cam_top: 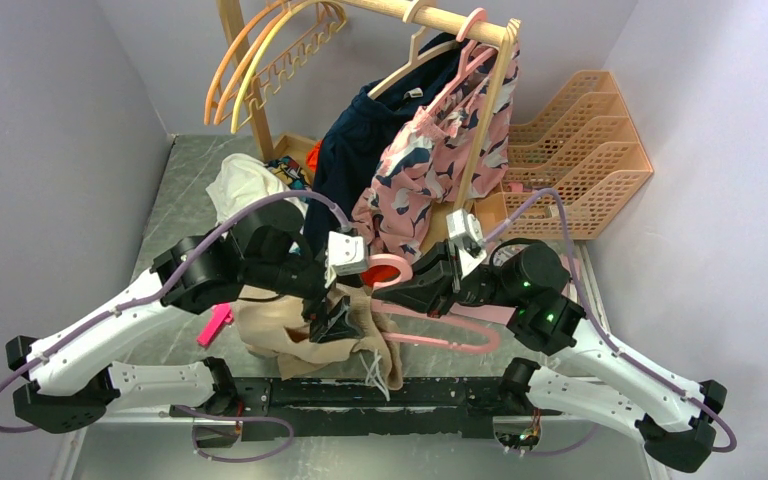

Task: Place the shorts on the hanger
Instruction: Hang the shorts on the hanger.

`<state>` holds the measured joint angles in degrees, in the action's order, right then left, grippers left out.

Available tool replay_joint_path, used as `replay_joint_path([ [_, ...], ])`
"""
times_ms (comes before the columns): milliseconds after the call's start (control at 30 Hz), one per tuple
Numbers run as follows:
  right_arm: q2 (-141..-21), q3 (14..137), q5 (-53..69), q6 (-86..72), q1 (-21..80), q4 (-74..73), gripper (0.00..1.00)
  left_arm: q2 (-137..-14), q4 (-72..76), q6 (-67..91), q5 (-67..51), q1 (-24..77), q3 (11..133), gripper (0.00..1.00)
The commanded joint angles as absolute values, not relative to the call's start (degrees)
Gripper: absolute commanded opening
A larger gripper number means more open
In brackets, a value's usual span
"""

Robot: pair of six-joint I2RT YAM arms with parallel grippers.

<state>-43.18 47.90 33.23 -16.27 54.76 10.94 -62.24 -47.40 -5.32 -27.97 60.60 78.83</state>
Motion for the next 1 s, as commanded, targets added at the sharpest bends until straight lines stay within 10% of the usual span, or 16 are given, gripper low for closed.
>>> replay_joint_path([
  [0,-42.16,50.86,34.64,-14.85,55.04,12.33,0.0,-59.83,-45.86,-5.02,-26.41,60.83,80.67,0.99],
  [200,-41.71,52.01,35.18,-12.78,55.05,9.39,0.0,-55.03,-47.16,-5.17,-25.86,60.82,81.08,0.99],
  [467,-42.39,52.98,36.04,-11.78,55.03,8.62,0.0,-56.77,-48.69,-5.07,-29.55,60.82,80.63,0.7],
  [767,-42.88,54.13,38.02,-11.08,55.08,7.18,0.0,-60.74,-49.71,-6.9,-30.43,60.83,82.77,0.61],
  [967,-42.58,54.05,38.2,-10.92,54.98,7.04,0.0,-61.42,-49.43,-6.73,-30.25,60.82,81.76,0.07],
])
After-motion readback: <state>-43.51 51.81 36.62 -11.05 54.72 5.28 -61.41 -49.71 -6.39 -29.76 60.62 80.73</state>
